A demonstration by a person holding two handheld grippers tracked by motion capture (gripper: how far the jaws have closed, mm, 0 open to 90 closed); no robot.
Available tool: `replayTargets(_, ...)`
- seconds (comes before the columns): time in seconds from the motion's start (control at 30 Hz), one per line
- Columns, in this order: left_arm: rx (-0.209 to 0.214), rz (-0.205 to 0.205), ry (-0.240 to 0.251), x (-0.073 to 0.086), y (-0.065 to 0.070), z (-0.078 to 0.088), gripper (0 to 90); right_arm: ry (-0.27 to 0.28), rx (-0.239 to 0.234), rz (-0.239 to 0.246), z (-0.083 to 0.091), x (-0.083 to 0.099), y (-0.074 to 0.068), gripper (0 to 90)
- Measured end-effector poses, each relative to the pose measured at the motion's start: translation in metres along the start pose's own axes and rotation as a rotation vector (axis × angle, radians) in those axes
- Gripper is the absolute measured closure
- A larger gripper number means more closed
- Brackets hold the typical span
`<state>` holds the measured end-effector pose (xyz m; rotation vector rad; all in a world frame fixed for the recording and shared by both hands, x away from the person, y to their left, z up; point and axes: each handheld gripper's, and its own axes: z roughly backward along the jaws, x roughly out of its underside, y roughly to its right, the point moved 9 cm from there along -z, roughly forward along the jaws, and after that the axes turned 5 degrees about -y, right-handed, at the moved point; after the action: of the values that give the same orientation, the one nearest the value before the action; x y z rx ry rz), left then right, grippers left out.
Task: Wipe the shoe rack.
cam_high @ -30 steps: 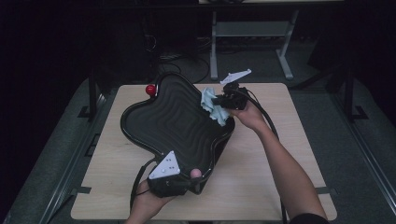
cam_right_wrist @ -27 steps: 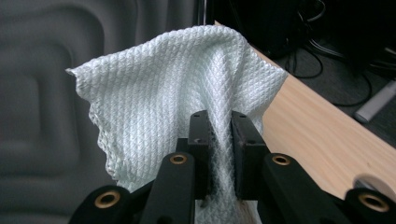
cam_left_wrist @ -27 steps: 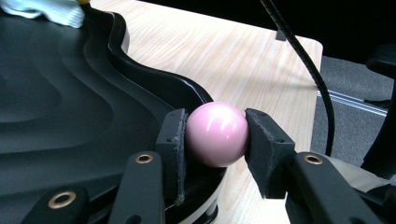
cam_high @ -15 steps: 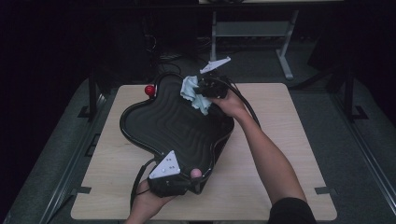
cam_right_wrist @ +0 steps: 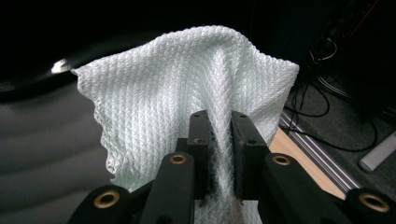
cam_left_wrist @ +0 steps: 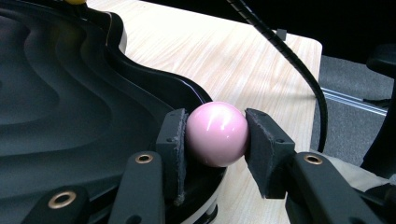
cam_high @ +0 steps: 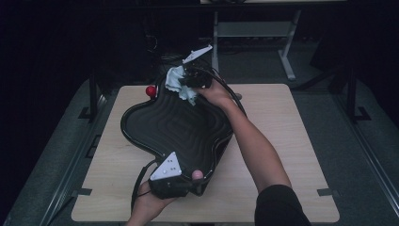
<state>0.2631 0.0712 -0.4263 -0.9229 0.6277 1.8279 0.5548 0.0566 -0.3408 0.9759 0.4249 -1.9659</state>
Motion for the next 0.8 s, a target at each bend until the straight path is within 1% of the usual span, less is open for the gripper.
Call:
replayTargets(0.1,0.001,0.000,0.000,0.000,0.000,0.000,60.4,0.000,-0.005,-0.002,-0.002,-0.006,-0.002,79.4)
replayTargets(0.17,0.002,0.001,0.000,0.000,0.000,0.000,60.4,0.007,-0.013,0.008,-0.004,-0.011,-0.005,79.4)
replayTargets(0.27,0.003,0.002,0.000,0.000,0.000,0.000,60.4,0.021,-0.026,0.019,-0.006,-0.017,-0.012,79.3)
replayTargets(0.37,0.004,0.003,0.000,0.000,0.000,0.000,60.4,0.024,-0.045,0.022,-0.006,-0.018,-0.019,79.2)
replayTargets(0.43,0.004,0.003,0.000,0.000,0.000,0.000,60.4,0.024,-0.069,0.032,-0.004,-0.017,-0.027,79.3)
replayTargets(0.5,0.004,0.001,-0.003,0.000,0.000,0.000,60.4,0.029,-0.080,0.048,-0.002,-0.016,-0.033,79.3)
replayTargets(0.63,0.003,0.002,-0.008,0.000,-0.001,0.001,60.4,0.050,-0.135,0.063,0.002,-0.010,-0.053,79.3)
replayTargets(0.7,0.002,0.002,-0.011,0.000,-0.002,0.002,60.3,0.058,-0.152,0.062,0.004,-0.007,-0.059,79.3)
replayTargets(0.73,0.002,0.002,-0.011,0.000,-0.002,0.002,60.4,0.058,-0.152,0.062,0.004,-0.007,-0.059,79.3)
replayTargets(0.77,-0.001,0.005,-0.011,0.001,-0.002,0.002,60.3,0.063,-0.173,0.073,0.007,-0.002,-0.069,79.3)
replayTargets(0.8,-0.002,0.005,-0.011,0.001,-0.003,0.002,60.3,0.065,-0.185,0.076,0.008,0.000,-0.073,79.3)
